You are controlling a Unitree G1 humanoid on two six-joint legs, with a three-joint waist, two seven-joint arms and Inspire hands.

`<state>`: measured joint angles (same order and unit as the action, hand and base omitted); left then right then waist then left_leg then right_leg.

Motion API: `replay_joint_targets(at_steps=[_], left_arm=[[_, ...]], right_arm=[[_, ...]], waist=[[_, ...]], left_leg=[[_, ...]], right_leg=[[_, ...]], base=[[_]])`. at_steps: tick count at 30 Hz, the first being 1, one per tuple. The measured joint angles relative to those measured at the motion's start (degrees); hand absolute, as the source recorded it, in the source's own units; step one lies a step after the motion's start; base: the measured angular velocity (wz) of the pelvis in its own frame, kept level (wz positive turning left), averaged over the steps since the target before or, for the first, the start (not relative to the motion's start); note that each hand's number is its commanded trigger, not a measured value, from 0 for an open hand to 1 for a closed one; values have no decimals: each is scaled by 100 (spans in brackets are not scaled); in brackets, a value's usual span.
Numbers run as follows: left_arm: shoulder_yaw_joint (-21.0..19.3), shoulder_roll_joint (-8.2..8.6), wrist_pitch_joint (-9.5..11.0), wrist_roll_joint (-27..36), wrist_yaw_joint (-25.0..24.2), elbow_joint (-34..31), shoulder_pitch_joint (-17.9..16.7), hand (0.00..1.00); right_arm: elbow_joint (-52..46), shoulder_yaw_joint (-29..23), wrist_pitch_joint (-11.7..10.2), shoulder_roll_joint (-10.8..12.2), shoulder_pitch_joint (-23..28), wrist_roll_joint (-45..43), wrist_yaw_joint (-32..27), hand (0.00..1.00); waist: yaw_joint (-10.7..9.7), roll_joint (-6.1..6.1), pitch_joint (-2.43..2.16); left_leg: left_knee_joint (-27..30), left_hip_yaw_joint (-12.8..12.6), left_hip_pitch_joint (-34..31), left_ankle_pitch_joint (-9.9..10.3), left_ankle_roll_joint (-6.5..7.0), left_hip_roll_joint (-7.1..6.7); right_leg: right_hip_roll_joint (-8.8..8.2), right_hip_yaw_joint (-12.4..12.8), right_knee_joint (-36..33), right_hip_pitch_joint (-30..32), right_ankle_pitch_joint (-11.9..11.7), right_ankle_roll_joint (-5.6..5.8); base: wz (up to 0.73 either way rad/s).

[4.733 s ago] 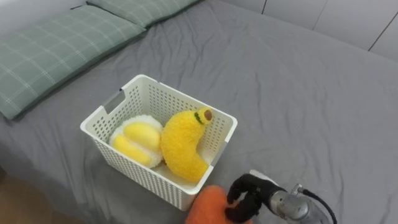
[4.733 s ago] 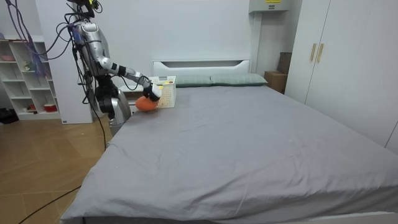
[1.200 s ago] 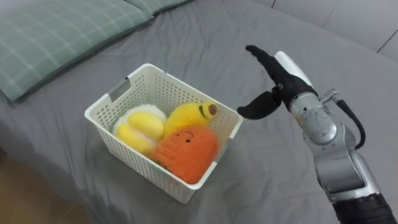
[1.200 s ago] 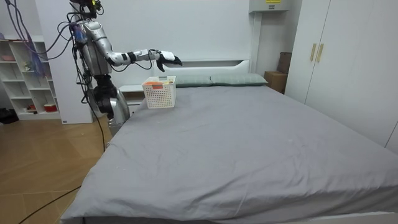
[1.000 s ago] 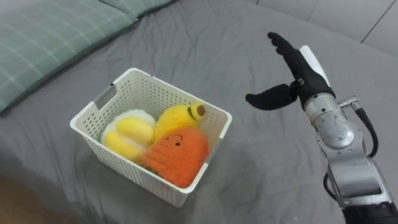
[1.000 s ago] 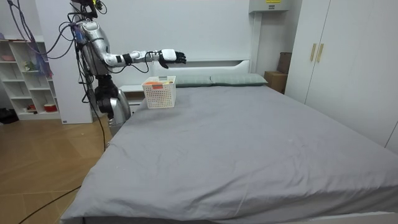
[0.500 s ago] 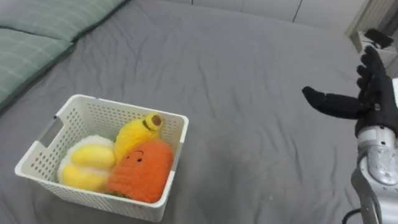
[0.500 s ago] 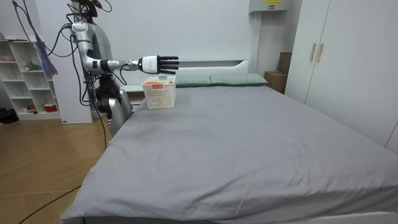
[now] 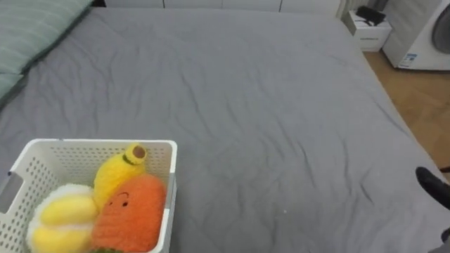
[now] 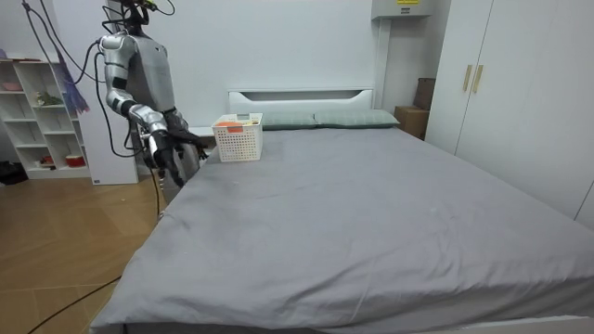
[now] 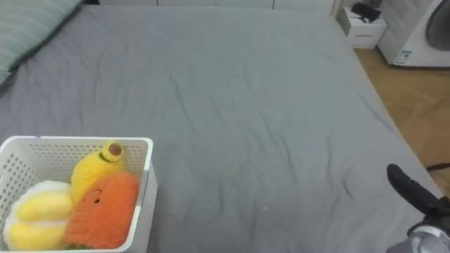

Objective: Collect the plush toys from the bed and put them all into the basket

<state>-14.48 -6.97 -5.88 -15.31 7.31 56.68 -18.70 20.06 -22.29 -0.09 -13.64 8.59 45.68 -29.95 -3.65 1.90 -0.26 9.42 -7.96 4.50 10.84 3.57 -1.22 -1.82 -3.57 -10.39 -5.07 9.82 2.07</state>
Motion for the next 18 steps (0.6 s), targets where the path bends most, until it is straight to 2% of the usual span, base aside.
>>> replay_joint_targets(at_steps=[2,4,7,9,12,16,18], left_arm=[[-2,-15,0,17,1,0,36,0],[-10,-15,-27,11,1,9,64,0],[-8,-16,-28,17,-2,33,58,0],[-1,-16,-28,26,-4,57,50,0],[-7,11,-65,16,-20,79,49,0],[-108,83,-69,13,-22,171,60,0],[-143,98,-69,-39,-24,297,66,0]], right_arm=[[489,-30,-98,4,-15,654,14,0],[1156,-269,-141,55,50,1452,75,0],[1966,-273,-196,135,199,1786,200,0],[2756,-269,-189,335,274,1798,370,0],[3603,-273,-158,501,371,1659,587,0],[4529,-265,-118,527,495,1201,1017,0],[4936,-236,52,553,563,410,1364,0]], waist=[[-59,30,20],[-128,37,34],[-121,57,33],[-173,72,17],[-237,-4,10],[-252,-62,14],[-237,-54,12]], left_leg=[[-11,-29,72,35,-21,26],[25,-24,73,71,-21,33],[24,-32,60,81,-27,33],[23,-45,67,80,-33,34],[17,-66,111,80,-34,33],[-8,-73,123,80,-34,35],[-11,-71,136,87,-42,40]], right_leg=[[26,30,-3,-59,0,-1],[30,30,36,-76,8,-11],[31,34,66,-55,25,-37],[38,70,66,-37,47,-63],[53,114,63,-53,46,-69],[55,150,61,-71,47,-69],[57,126,72,-95,55,-78]], base=[[-14],[0],[-1],[-3],[-3],[-1],[0]])
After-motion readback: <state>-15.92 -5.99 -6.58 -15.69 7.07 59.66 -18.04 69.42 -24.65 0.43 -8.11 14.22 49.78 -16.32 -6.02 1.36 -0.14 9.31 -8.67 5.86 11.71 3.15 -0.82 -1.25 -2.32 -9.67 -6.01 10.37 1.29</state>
